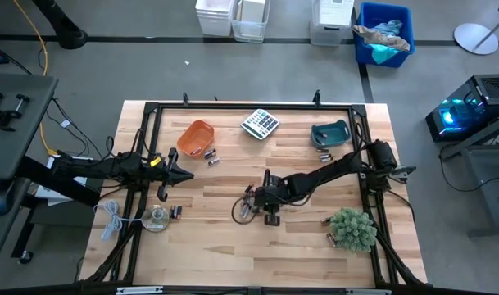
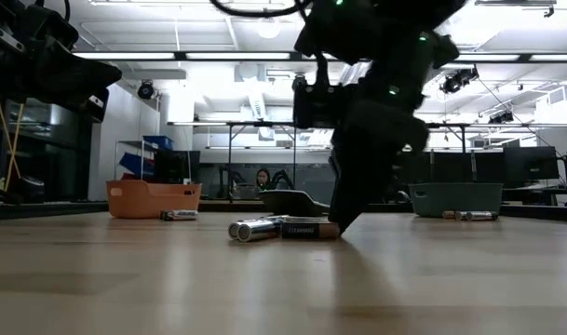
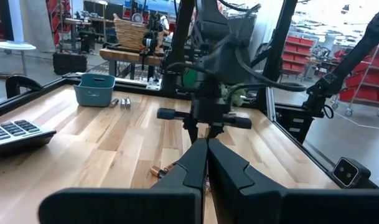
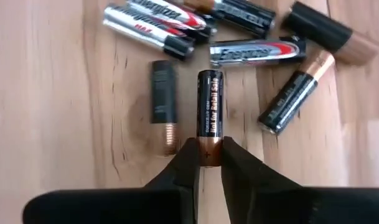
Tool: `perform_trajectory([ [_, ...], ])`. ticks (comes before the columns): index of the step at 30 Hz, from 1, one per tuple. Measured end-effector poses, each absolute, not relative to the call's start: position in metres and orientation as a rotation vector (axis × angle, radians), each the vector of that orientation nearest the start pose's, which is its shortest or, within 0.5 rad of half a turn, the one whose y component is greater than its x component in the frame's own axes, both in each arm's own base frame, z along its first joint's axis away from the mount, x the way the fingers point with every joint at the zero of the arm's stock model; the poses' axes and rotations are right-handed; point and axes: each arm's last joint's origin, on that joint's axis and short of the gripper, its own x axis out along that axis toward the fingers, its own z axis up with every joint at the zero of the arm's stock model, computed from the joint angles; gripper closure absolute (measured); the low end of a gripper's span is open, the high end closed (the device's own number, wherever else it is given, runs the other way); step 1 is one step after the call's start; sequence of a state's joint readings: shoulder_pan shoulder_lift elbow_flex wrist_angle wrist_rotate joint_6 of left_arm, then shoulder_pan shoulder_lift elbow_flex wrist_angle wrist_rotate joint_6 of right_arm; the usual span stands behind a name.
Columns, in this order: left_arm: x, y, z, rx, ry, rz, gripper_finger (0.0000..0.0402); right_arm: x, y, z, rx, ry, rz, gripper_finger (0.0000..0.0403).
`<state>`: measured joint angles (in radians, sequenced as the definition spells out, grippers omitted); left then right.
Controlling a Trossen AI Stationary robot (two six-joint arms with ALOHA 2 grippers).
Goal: Sort batteries
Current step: Put the golden battery into the blue bin
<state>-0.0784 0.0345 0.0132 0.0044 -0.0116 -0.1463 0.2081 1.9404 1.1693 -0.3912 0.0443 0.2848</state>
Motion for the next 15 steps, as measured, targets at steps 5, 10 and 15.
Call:
perform_trajectory([
  [5, 0.099, -0.007, 0.166, -0.145, 0.022, -0.065, 0.0396, 0.346, 0.064, 0.178, 0.085, 1.18, -0.057, 0.0369],
  [10, 0.099, -0.007, 0.166, -0.145, 0.022, -0.065, 0.0396, 0.292, 0.017, 0.216, 0.034, 1.252, -0.326, 0.0369],
  [15, 0.099, -0.007, 0.166, -0.145, 0.022, -0.065, 0.0396, 0.216, -0.052, 0.221, 0.271, 1.231, -0.82, 0.0369],
])
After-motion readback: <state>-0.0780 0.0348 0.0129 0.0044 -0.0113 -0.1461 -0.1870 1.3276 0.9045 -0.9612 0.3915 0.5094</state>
